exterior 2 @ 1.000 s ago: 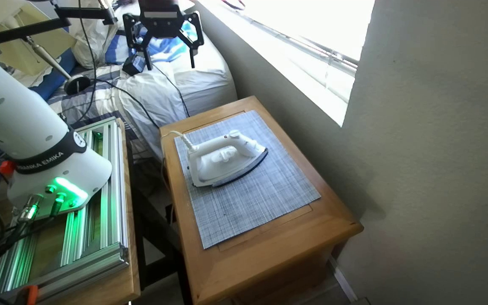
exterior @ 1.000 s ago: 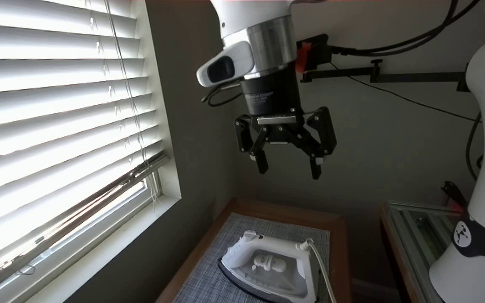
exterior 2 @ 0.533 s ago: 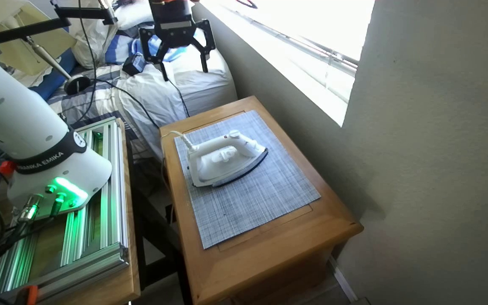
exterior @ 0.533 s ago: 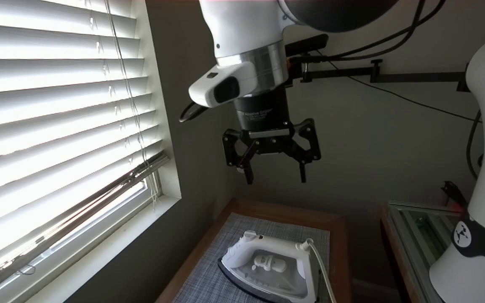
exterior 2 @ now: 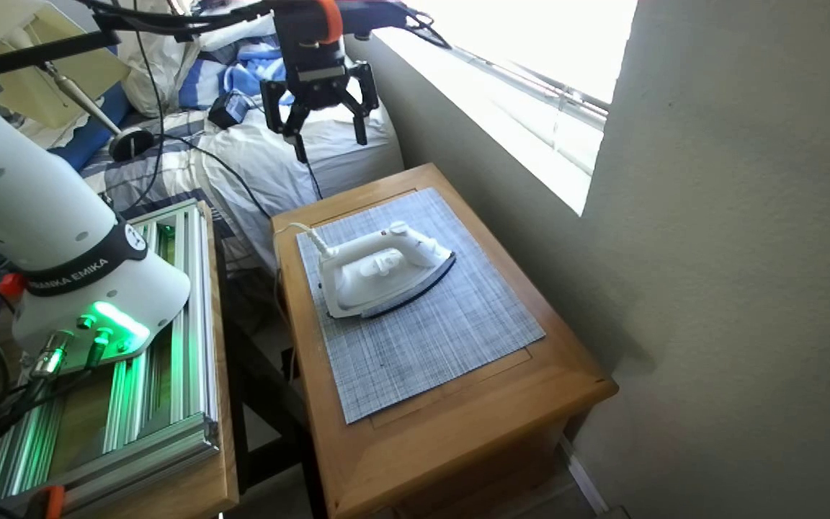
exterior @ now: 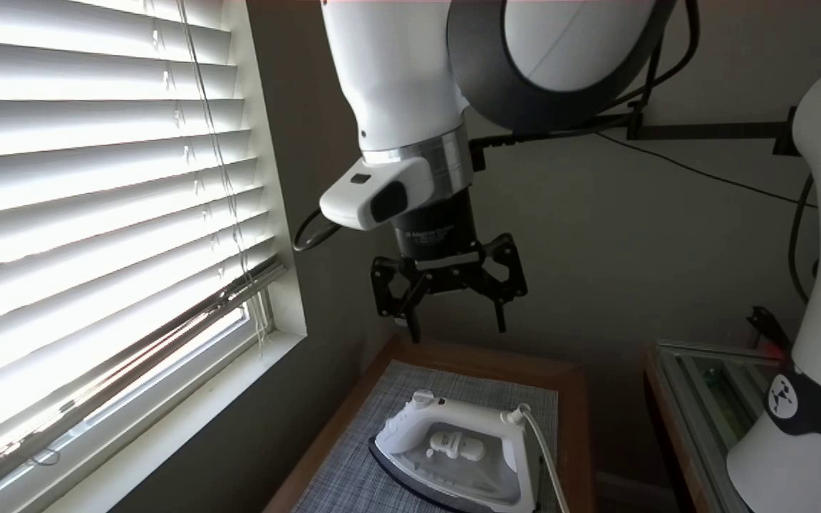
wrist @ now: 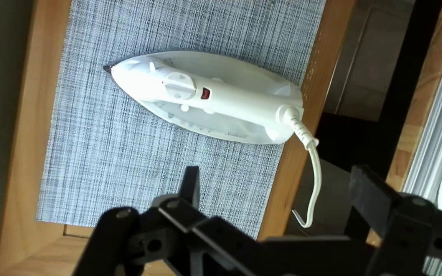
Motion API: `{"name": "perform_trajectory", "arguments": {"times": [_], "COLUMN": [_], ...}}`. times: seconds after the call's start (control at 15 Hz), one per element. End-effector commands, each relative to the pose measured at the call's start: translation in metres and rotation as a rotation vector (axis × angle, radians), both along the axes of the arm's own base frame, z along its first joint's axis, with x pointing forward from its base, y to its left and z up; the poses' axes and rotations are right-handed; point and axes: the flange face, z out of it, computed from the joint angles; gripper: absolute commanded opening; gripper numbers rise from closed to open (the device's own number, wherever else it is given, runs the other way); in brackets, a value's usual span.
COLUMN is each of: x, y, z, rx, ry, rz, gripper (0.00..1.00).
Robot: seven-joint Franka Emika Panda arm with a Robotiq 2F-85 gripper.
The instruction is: Turn the iron to the right, then press a button on the iron
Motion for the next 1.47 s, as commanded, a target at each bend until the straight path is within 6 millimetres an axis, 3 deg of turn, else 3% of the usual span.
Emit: {"name": "perform_trajectory", "arguments": {"times": [0.0,0.27,0.6,1.2,1.4], "x": [0.005,0.012,0.006,-0.005,-0.004], "y": [-0.008,-0.005,-0.009,-0.021,-0.018], "z": [-0.033,-0.061,-0.094,-0.126,-0.121], "rx": [0.011,0.014,0.013,-0.055,-0.055], "ry": [0.023,-0.017,0.03,0.063,0.074], "rz": [0.033,0.065,0.106,0.213,0.205], "gripper": [1.0,1.0,1.0,1.0,1.0]}}
